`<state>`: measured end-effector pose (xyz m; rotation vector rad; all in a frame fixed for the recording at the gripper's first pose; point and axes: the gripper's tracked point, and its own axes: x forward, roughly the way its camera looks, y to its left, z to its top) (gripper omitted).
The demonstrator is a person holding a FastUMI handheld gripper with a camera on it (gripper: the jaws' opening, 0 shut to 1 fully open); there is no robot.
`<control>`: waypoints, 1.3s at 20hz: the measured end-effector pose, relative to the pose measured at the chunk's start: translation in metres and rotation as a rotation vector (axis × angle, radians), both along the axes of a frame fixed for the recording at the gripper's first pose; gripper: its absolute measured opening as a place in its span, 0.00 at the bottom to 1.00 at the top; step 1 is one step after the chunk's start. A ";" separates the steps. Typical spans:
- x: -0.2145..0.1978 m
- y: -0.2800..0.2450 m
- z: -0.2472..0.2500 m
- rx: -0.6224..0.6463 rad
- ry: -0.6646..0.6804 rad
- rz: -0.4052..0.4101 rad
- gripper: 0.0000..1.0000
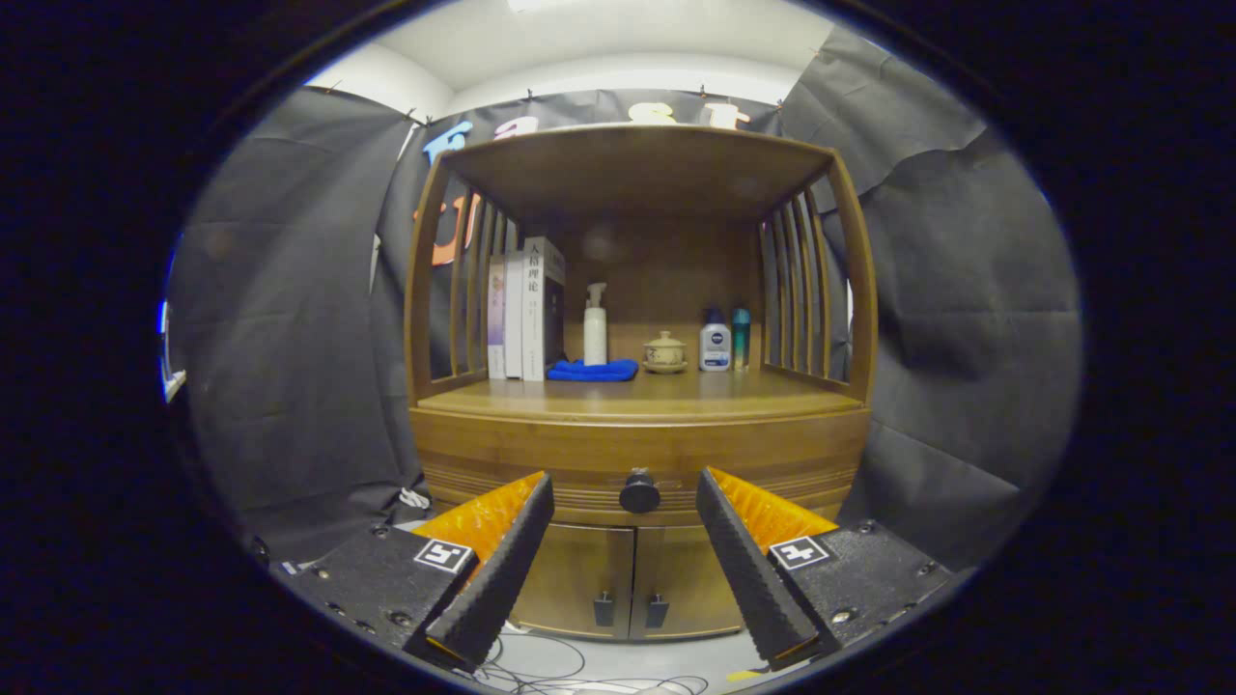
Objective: Pull open the drawer, take out the items inside it, and place them on the countertop above the cabinet.
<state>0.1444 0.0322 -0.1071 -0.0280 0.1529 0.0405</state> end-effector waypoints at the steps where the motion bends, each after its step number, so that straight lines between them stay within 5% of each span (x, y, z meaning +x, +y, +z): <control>1: 0.010 0.001 -0.006 -0.003 0.006 0.000 0.97; 12: 0.103 -0.011 -0.062 -0.026 0.082 -0.080 0.90; 20: 0.123 -0.017 -0.077 -0.007 0.108 -0.104 0.52; 26: 0.123 -0.019 -0.078 0.038 0.139 -0.103 0.42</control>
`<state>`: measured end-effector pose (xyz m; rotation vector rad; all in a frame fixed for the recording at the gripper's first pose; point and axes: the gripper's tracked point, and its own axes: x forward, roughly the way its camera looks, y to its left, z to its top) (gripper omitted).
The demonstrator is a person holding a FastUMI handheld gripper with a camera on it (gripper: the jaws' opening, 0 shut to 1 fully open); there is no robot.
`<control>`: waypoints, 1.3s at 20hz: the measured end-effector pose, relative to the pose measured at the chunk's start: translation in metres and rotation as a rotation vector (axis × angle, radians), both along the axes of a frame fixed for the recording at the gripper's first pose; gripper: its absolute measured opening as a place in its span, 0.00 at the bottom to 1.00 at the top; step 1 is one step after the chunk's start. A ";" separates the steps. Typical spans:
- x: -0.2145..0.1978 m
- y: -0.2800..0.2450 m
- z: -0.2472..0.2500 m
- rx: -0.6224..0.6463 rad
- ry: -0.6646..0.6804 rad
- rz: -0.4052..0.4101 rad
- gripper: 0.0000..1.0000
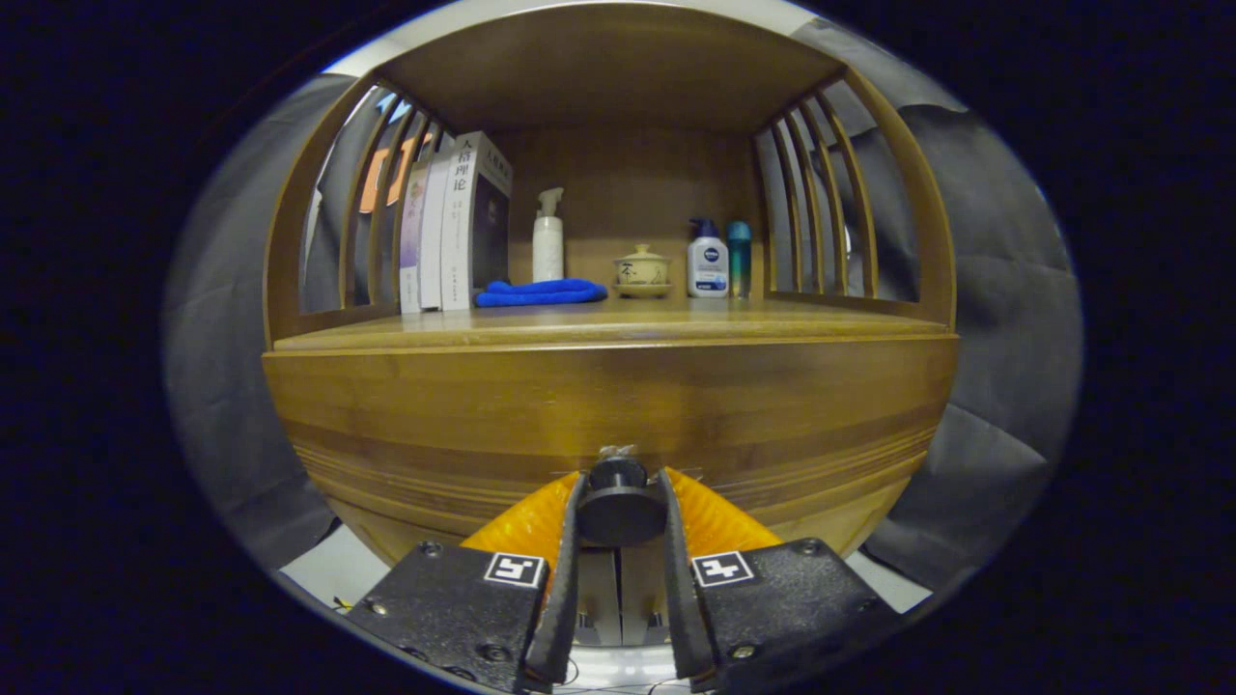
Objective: Pull open the drawer, take out the items inside it, and place them on the countertop above the cabinet.
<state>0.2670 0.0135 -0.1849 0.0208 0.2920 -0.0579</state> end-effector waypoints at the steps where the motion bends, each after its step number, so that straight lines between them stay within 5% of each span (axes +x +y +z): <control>1: 0.000 0.000 0.000 0.001 0.006 0.005 0.39; 26: -0.153 0.006 -0.007 -0.031 0.038 0.025 0.36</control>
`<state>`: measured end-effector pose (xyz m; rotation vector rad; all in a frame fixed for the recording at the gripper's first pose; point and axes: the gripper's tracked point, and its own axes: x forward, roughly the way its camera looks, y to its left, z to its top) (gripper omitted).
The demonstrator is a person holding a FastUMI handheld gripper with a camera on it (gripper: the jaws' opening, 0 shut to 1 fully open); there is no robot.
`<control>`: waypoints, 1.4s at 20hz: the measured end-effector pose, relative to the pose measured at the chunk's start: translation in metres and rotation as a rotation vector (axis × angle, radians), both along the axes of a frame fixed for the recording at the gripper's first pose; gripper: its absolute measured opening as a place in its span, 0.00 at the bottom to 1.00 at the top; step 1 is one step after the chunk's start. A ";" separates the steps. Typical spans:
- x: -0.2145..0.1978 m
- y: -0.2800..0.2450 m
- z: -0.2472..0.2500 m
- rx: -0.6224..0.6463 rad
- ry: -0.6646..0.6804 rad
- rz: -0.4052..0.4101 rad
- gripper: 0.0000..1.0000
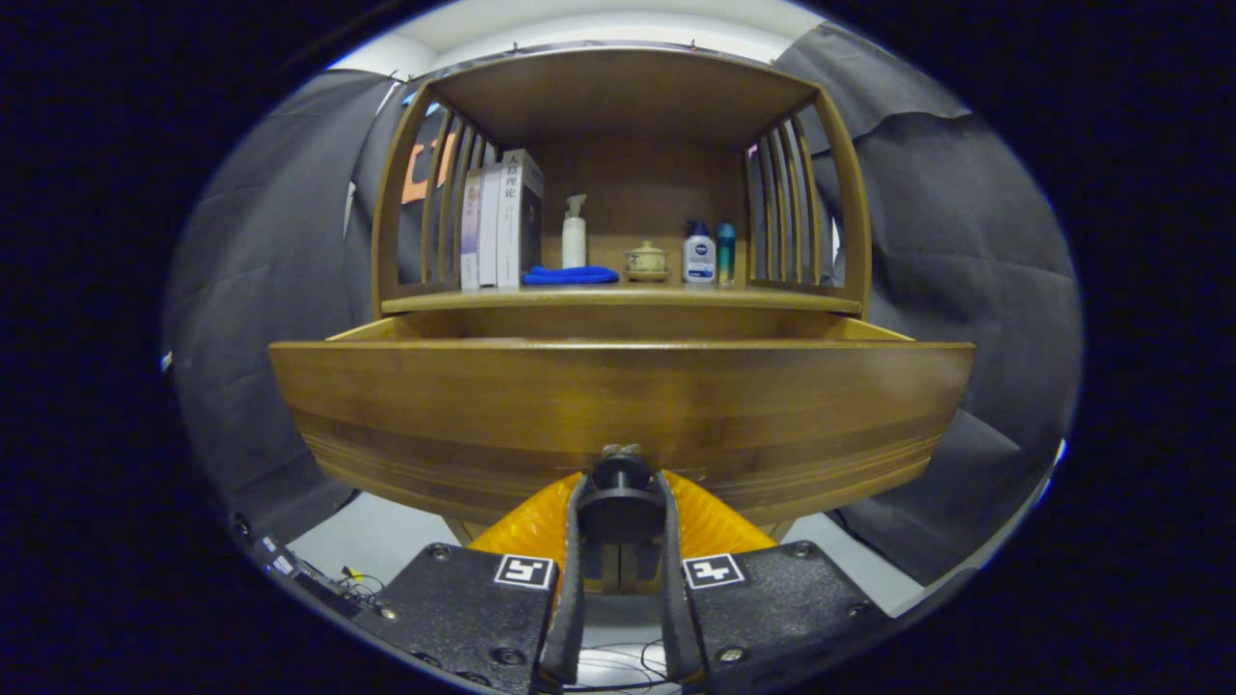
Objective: Pull open the drawer, take out the items inside it, and place them on the countertop above the cabinet.
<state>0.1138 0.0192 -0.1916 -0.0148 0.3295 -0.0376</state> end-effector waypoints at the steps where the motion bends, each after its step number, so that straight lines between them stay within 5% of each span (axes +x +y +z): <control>1: -0.005 0.000 0.000 0.007 0.001 0.002 0.36; 18: -0.061 -0.001 -0.008 0.018 0.049 0.030 0.36; 24: -0.086 -0.022 0.013 0.075 0.033 0.007 1.00; 28: -0.098 -0.034 0.055 0.083 -0.027 -0.006 1.00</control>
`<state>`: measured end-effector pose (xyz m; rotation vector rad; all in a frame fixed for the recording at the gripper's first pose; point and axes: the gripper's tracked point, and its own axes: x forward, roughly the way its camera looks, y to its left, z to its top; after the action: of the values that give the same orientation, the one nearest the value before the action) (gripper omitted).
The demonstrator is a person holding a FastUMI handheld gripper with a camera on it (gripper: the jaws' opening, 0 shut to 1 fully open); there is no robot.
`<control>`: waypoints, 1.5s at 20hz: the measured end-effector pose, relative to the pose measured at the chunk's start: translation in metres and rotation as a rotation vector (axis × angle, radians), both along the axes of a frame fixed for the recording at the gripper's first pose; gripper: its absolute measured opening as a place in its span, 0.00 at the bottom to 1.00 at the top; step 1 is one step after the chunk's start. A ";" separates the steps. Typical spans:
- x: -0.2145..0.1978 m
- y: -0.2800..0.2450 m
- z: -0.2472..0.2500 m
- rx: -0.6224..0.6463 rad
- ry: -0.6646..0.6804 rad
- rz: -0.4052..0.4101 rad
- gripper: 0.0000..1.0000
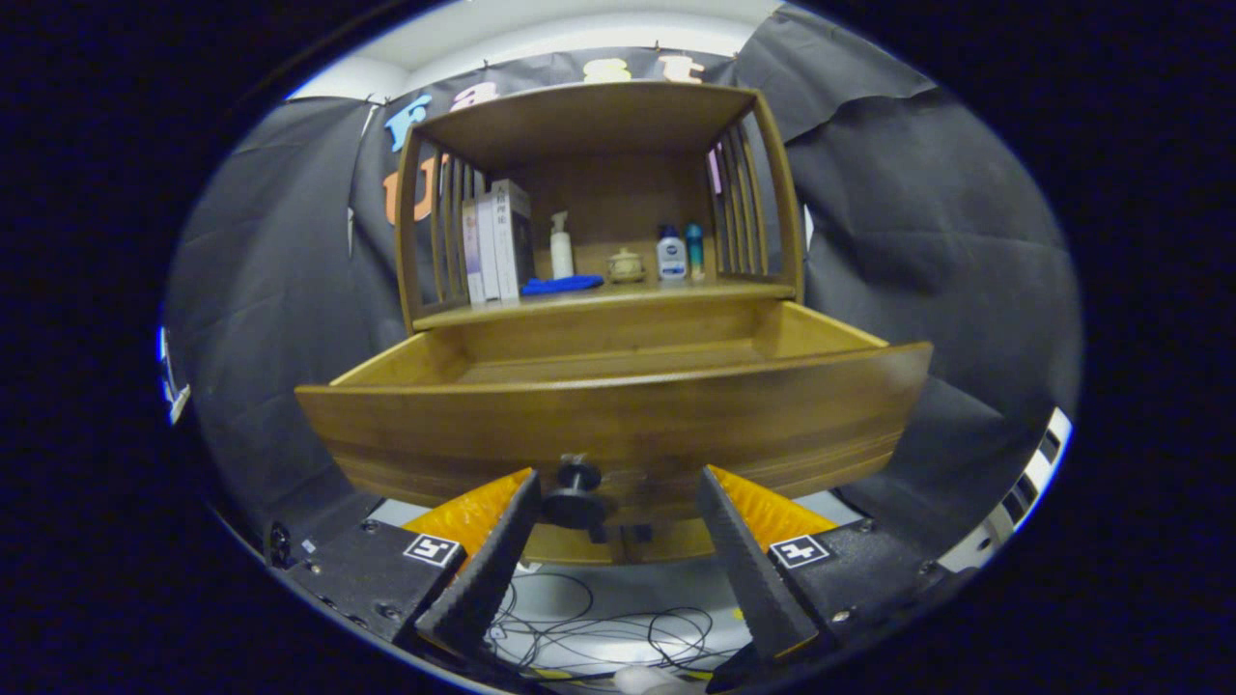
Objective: Pull open the drawer, take out the items inside it, and place them on the countertop above the cabinet.
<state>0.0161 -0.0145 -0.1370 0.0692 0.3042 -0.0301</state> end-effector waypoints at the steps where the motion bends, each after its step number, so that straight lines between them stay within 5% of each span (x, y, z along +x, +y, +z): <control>1: -0.003 -0.001 0.011 0.003 -0.018 0.004 1.00; 8: 0.014 -0.013 0.098 0.038 -0.109 0.011 0.99; 18: 0.115 0.012 0.217 0.070 -0.113 0.053 0.99; 22: 0.156 0.039 0.209 0.008 0.017 0.085 0.98; 30: 0.205 0.061 0.104 -0.004 0.454 0.102 0.99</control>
<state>0.2212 0.0469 -0.0333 0.0420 0.7614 0.0563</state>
